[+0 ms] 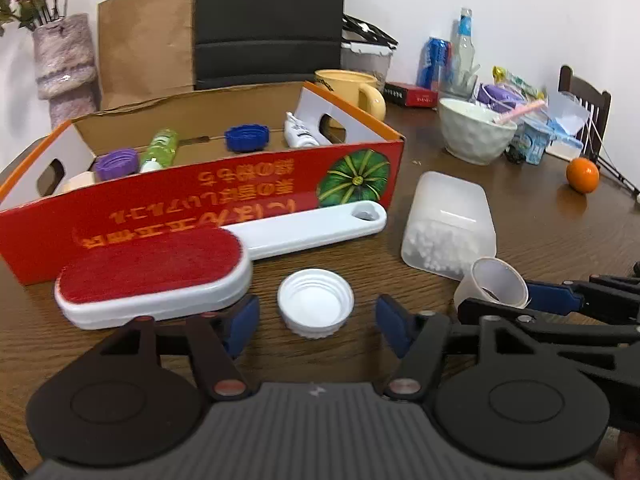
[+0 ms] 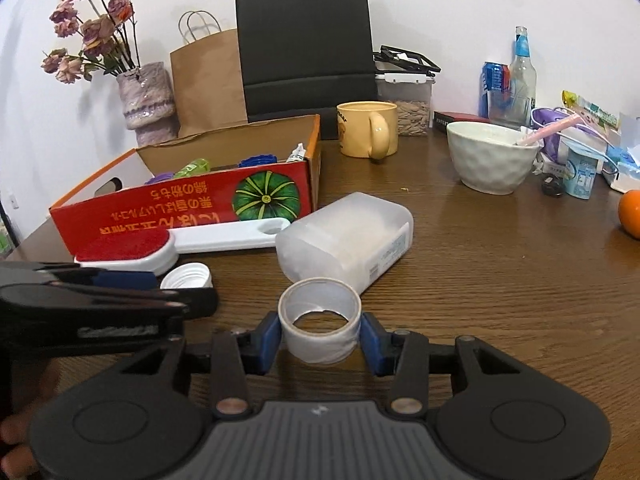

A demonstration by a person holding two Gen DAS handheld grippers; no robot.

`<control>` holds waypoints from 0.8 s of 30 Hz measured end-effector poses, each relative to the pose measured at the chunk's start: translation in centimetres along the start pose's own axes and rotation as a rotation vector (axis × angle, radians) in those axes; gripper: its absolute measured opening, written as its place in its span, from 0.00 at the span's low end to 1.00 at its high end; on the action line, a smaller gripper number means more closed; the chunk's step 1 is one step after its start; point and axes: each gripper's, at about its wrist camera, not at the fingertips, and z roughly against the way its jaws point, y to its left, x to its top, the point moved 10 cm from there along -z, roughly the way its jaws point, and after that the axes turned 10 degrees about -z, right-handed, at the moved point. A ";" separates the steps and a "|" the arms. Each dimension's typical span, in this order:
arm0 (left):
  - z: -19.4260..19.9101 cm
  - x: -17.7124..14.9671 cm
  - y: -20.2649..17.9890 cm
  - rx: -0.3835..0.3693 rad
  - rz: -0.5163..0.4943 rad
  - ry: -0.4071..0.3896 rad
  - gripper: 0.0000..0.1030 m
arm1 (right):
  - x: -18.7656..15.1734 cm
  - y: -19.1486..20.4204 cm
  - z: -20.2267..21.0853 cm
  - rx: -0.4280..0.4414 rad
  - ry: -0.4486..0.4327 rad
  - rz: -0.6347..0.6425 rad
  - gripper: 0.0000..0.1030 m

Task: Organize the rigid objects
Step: 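Grasp the white cap with the left tool while the right tool grasps the tape roll, then carry the white cap and tape roll into the box and open both tools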

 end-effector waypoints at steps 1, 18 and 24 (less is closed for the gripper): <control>0.0 0.1 -0.1 0.013 -0.009 -0.007 0.45 | 0.0 0.0 0.1 0.005 -0.003 0.000 0.41; 9.3 -0.2 3.2 0.161 0.034 -0.172 0.39 | 0.6 5.5 4.2 0.166 -0.082 0.029 0.41; 15.6 -1.6 6.5 0.249 0.088 -0.231 0.39 | 0.7 10.2 6.9 0.222 -0.131 0.085 0.41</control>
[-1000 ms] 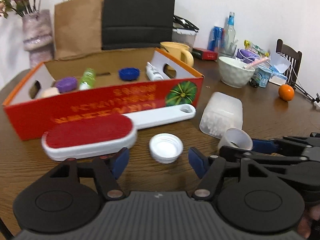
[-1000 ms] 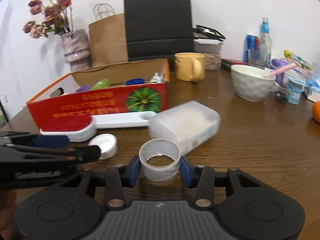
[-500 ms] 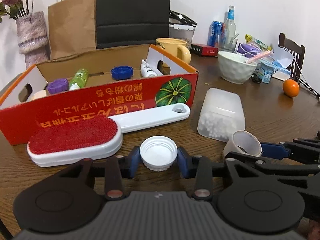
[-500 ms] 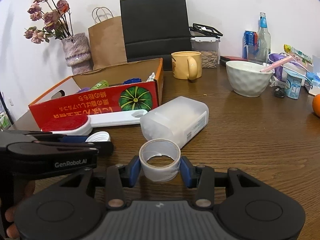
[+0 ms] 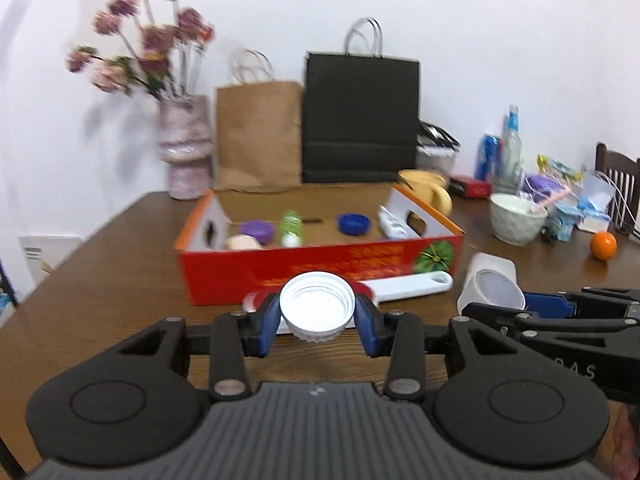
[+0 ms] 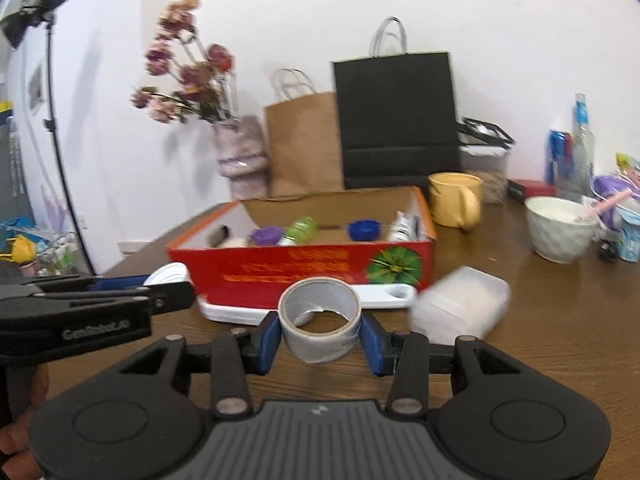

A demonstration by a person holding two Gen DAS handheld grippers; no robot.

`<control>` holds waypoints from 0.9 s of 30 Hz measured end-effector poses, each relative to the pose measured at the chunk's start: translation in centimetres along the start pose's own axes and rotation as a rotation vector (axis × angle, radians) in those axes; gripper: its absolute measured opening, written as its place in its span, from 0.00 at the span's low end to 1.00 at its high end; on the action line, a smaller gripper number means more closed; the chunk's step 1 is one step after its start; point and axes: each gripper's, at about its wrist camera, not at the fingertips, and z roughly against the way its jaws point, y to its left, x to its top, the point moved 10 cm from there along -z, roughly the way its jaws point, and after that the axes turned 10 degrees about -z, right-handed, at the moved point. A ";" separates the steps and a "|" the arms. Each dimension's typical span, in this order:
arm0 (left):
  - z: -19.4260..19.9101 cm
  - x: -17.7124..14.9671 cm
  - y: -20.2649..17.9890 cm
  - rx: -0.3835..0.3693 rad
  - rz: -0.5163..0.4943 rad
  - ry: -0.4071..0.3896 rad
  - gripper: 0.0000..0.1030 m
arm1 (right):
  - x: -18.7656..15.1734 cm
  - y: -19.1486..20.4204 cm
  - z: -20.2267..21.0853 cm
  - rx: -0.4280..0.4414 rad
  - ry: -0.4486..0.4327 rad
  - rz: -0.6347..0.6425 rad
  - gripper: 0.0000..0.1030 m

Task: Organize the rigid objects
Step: 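Carry the white cap and tape roll into the box and open both tools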

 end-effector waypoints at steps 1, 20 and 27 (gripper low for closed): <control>0.9 0.0 0.6 0.009 0.007 -0.006 0.39 | 0.0 0.6 0.2 0.003 -0.001 0.006 0.41; 12.9 -0.8 2.0 0.118 0.027 -0.222 0.39 | -0.1 4.6 10.6 0.014 -0.218 0.058 0.41; 19.3 -2.7 1.7 0.128 0.043 -0.267 0.39 | -2.8 5.7 16.5 0.008 -0.252 0.091 0.41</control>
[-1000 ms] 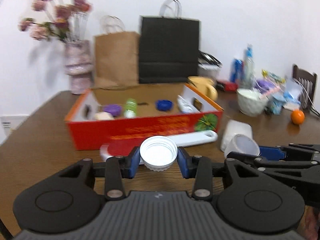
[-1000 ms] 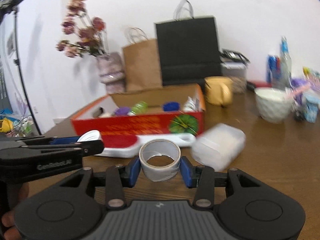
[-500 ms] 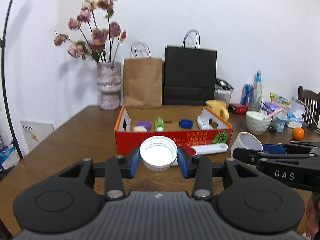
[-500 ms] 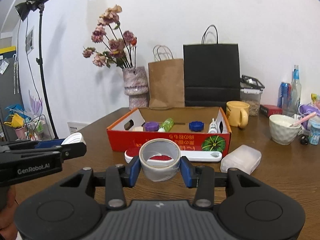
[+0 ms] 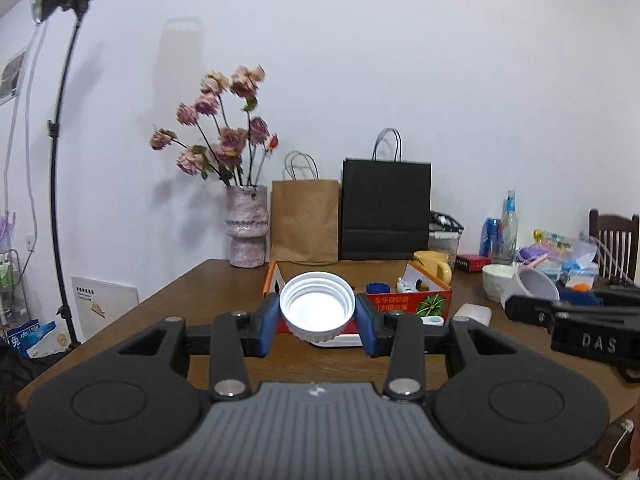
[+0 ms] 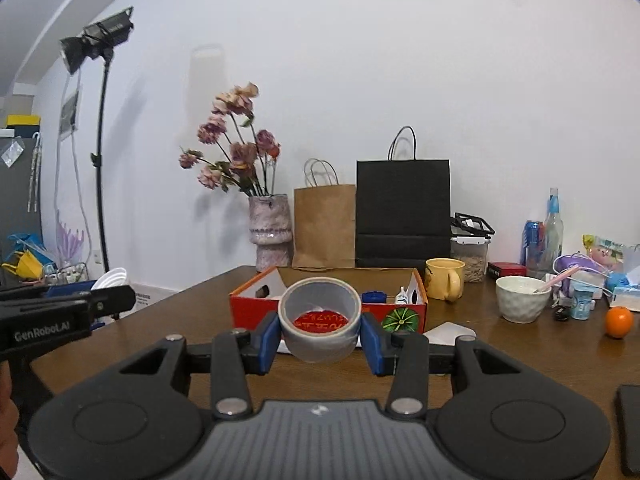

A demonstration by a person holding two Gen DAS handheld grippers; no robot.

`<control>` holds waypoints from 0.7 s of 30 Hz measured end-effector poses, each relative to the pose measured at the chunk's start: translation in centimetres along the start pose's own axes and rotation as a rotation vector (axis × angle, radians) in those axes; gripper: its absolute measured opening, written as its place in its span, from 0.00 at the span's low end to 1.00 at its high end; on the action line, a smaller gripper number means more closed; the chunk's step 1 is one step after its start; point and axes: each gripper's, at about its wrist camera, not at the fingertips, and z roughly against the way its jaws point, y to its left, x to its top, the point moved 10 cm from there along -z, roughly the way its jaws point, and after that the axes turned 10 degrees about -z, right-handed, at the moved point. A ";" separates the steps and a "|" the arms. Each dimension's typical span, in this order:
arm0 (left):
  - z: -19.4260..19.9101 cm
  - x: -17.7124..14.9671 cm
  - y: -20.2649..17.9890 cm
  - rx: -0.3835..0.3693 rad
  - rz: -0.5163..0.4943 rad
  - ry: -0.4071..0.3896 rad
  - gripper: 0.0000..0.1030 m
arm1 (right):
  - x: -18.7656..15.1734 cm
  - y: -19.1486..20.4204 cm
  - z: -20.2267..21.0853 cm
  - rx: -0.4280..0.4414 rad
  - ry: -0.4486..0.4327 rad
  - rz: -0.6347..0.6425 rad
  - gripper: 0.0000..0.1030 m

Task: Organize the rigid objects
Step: 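Carry the white cap and tape roll into the box and open both tools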

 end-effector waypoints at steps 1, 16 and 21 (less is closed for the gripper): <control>1.0 0.0 0.2 -0.003 0.007 -0.014 0.39 | -0.3 0.3 1.0 0.006 0.001 -0.001 0.41; 3.3 -0.1 0.4 -0.005 0.003 -0.014 0.39 | -1.6 1.4 3.4 0.038 0.021 -0.021 0.41; 1.4 0.5 0.6 0.009 -0.004 -0.015 0.39 | -1.0 0.9 1.8 0.027 0.015 -0.023 0.41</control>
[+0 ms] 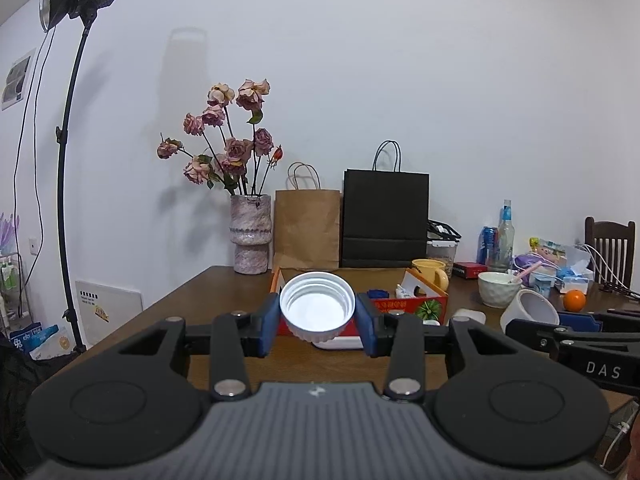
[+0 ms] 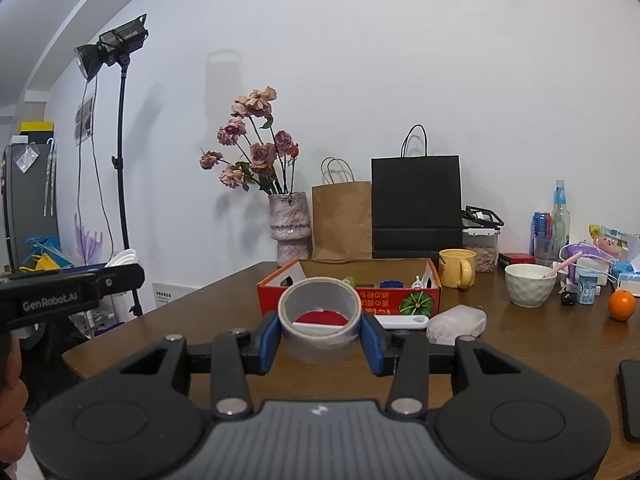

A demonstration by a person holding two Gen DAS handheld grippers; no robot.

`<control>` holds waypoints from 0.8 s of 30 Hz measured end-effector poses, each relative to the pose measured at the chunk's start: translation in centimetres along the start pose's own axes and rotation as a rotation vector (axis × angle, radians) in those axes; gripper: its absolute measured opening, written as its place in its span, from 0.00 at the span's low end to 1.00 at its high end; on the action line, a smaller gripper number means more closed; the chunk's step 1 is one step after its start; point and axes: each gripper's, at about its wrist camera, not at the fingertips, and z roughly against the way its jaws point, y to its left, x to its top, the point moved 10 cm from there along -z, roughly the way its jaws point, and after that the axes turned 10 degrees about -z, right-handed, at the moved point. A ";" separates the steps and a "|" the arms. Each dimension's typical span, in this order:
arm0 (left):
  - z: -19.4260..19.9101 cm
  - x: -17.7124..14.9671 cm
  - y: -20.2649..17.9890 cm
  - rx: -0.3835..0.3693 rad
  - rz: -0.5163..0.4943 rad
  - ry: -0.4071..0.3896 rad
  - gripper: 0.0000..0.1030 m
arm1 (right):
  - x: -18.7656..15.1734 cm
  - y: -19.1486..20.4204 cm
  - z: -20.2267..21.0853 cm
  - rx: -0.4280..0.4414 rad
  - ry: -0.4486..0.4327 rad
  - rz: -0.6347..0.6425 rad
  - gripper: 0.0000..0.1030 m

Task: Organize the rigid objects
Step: 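Carry the white cap and tape roll into the box and open both tools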

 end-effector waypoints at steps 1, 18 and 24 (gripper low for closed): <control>-0.7 0.1 0.1 0.004 -0.004 -0.002 0.39 | 0.3 -0.2 -0.5 -0.001 0.002 0.001 0.41; -21.1 0.6 1.7 0.020 0.008 0.060 0.39 | 5.8 -6.5 -19.6 -0.043 0.059 -0.020 0.41; -29.3 1.2 1.1 -0.002 0.009 0.103 0.39 | 7.0 -8.5 -27.7 -0.057 0.103 -0.024 0.41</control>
